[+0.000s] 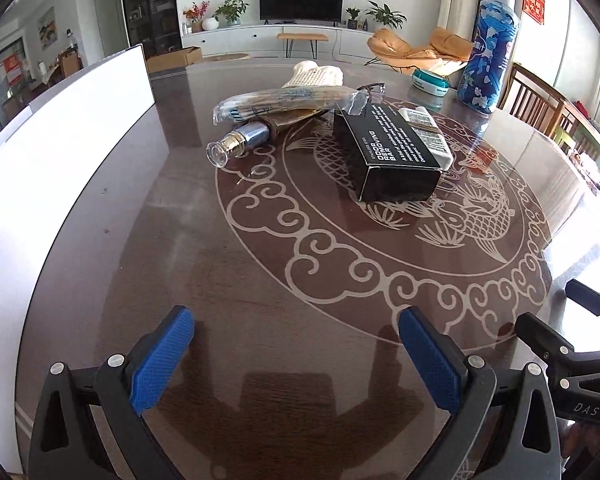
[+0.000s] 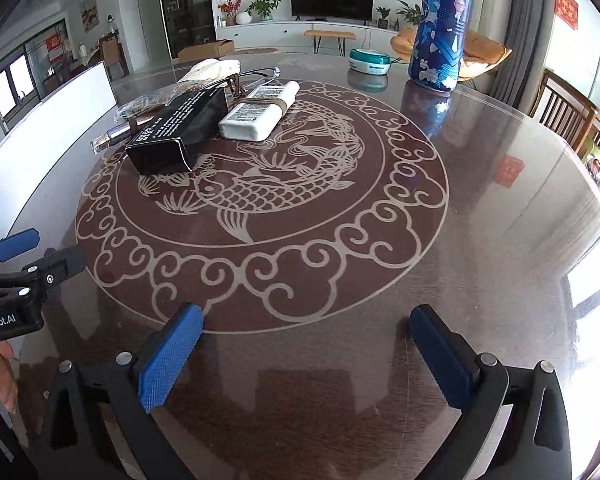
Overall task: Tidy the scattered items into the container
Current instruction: 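Return both tools to the table above the remaining items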
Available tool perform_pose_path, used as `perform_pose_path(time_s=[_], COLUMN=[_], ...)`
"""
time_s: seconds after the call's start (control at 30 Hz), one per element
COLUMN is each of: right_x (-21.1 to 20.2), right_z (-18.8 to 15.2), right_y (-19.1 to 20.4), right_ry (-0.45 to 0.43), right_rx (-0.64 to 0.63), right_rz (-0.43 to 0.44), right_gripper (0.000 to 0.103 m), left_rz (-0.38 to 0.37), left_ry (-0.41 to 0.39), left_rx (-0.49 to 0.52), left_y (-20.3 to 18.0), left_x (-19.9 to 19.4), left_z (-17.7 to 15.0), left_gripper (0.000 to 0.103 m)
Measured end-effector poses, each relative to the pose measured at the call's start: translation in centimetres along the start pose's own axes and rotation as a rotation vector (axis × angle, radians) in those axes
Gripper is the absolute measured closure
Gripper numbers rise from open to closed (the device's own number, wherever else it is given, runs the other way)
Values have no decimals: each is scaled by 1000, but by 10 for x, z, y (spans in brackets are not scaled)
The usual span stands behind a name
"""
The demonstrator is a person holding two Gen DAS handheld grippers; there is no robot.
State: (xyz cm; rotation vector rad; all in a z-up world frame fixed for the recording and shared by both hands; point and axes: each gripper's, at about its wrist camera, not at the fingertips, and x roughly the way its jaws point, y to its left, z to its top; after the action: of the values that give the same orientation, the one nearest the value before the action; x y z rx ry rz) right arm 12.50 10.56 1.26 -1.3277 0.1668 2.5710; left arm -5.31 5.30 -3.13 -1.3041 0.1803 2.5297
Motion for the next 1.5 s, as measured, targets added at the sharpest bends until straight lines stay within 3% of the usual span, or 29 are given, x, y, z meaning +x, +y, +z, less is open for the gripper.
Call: perform_pose_path(time_s=[1.5], right_x=[0], right_z=[0], right_y=[0], right_ry=[0], right_rx=[0], right_rz=[0], right_gripper=[0], left_rz=[1], left_ry=[-2], left_rx=[24], left_y=[-1], left_x=[2], left_z=[1], left_gripper=[0])
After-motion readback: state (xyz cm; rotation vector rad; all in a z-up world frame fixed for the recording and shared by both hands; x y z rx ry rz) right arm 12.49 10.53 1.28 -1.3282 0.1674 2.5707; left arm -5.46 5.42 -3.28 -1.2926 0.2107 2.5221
